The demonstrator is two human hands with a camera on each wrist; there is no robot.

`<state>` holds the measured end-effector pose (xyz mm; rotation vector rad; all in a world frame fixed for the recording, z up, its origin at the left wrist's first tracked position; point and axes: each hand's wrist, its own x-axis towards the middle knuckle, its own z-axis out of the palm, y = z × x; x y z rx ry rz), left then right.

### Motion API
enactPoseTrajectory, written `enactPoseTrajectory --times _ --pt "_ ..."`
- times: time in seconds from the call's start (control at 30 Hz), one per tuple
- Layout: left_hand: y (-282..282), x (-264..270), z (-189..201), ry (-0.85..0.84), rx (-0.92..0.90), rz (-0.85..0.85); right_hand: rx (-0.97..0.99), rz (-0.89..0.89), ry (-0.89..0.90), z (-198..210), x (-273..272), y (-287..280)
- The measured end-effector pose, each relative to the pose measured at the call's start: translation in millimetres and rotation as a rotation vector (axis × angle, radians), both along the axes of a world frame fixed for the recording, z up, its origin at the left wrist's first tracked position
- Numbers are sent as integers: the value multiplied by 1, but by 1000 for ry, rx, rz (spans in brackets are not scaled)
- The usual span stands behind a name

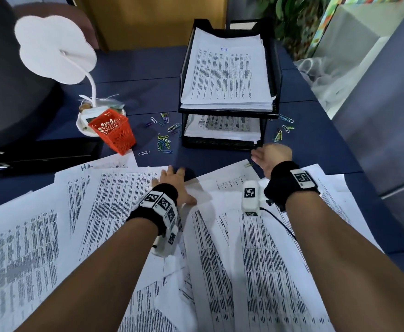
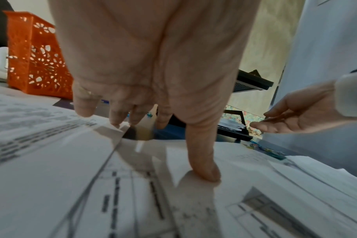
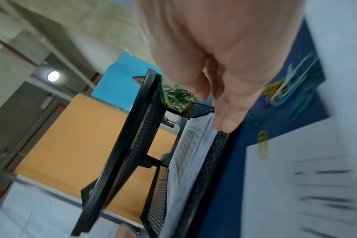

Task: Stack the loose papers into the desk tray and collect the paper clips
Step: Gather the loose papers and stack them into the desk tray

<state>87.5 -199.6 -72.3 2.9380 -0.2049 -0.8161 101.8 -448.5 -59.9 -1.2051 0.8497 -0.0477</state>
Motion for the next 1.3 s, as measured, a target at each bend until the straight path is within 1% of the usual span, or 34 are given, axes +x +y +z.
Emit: enactPoseTrajectory --times 0.03,0.1,0.13,0.2,0.27,0.3,0.37,0.4,0.5,0.57,0.67,0.73,0.8,0.9,1.07,1.1,1.17,1.23,1.27,1.3 --pt "-4 -3 3 -21 11 -16 -39 17 16 -4 -9 -2" --pt "-13 -9 9 -62 2 -31 -105 61 -22 -7 -31 -7" --pt "-18 -13 11 -72 -24 -31 -183 66 -16 -9 -42 -10" --pt "-27 -21 16 -99 -91 -34 -341 59 69 -21 -56 -21" --pt "-35 -30 19 -142 -158 -36 -510 69 143 -17 -72 -29" --pt "-40 -34 20 -159 -191 -38 -590 85 162 -16 -80 -35" --pt "-50 -43 22 -180 -248 -36 -704 175 272 -14 -95 -48" --pt "-55 -47 22 -181 -272 -33 -721 201 331 -12 -102 -57" --pt "-71 -58 18 -162 -314 -18 -759 225 415 -7 -118 -78" --pt "-82 -64 16 -143 -359 -3 -817 239 489 -6 -125 -91" --pt "-99 -73 13 -76 -465 83 -926 290 657 -3 -134 -108" --pt "-109 -81 11 -6 -496 140 -928 341 712 -5 -140 -116" --pt "-117 -85 8 56 -523 180 -951 420 737 -9 -145 -120" --pt "-130 -87 5 54 -565 233 -1014 524 751 -14 -149 -121" --pt "-151 -88 0 74 -835 440 -1106 602 748 -16 -156 -118" --pt "-153 -88 -1 79 -864 474 -1108 612 745 -16 -157 -117" --pt "-157 -89 -4 65 -831 501 -1097 623 745 -17 -159 -113" --pt "-158 -90 -6 51 -714 422 -1065 600 743 -16 -161 -110" --pt "-157 -91 -8 61 -700 384 -1053 590 744 -16 -162 -109" --pt "-158 -92 -9 77 -724 366 -1055 590 739 -16 -163 -108"
